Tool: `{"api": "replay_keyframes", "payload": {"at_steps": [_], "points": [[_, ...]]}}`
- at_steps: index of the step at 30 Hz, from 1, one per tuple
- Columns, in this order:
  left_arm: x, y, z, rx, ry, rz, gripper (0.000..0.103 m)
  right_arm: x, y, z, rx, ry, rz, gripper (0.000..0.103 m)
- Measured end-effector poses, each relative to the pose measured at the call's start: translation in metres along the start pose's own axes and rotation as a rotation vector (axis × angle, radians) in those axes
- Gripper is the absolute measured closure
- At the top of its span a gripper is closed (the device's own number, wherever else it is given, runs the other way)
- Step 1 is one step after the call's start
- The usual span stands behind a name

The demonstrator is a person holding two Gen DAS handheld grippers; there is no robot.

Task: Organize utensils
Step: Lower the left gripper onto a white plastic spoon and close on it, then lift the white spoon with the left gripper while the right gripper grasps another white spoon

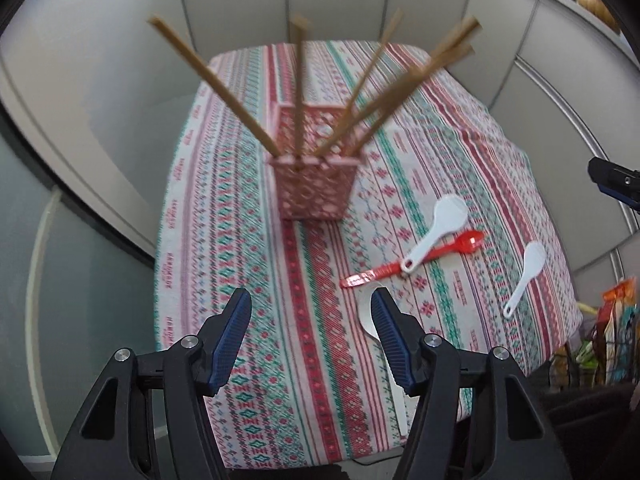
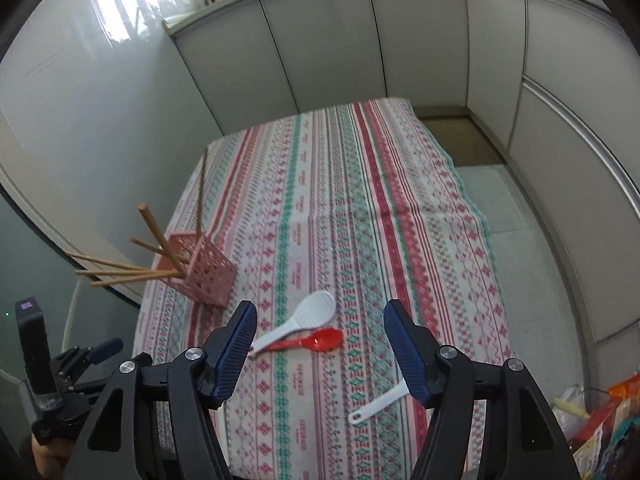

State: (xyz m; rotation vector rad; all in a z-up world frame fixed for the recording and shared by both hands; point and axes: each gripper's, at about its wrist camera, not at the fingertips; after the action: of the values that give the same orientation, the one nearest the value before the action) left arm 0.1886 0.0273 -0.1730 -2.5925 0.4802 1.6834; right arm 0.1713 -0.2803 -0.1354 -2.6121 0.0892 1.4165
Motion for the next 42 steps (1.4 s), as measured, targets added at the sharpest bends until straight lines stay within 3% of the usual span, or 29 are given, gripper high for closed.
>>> {"api": "replay_keyframes", "payload": {"at_steps": [5,9,19,25,29,35,42], "points": [[0.036,0.014,0.008,0.000,-0.114,0.042,0.038,0.035,0.028,0.020,0.053,-0.165,0.004,0.035],[0.057,0.017,0.010,-0.029,-0.151,0.044,0.038,0.053,0.049,0.031,0.085,-0.241,0.029,0.035],[0.092,0.021,-0.006,-0.105,-0.153,0.033,0.040,0.066,0.082,0.039,0.137,-0.286,0.063,0.035],[0.109,0.019,-0.011,-0.125,-0.172,0.000,0.050,0.072,0.091,0.040,0.149,-0.303,0.070,0.035],[0.115,0.022,-0.012,-0.119,-0.175,-0.004,0.068,0.076,0.096,0.041,0.159,-0.314,0.075,0.035],[0.107,0.029,-0.011,-0.083,-0.160,0.001,0.073,0.084,0.109,0.041,0.214,-0.340,0.068,0.035],[0.069,0.036,-0.007,-0.057,-0.065,0.046,0.074,0.106,0.124,0.044,0.291,-0.399,0.072,0.035]]}}
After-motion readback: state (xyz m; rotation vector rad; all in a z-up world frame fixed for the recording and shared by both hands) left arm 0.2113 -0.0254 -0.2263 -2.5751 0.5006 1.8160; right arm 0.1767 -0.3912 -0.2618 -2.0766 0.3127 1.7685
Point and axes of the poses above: each gripper's, at about its wrist camera, not at the fingertips, and x roughly the way its jaws point, y to its right, z to its underside, and after that the axes turned 10 degrees about z, right-handed
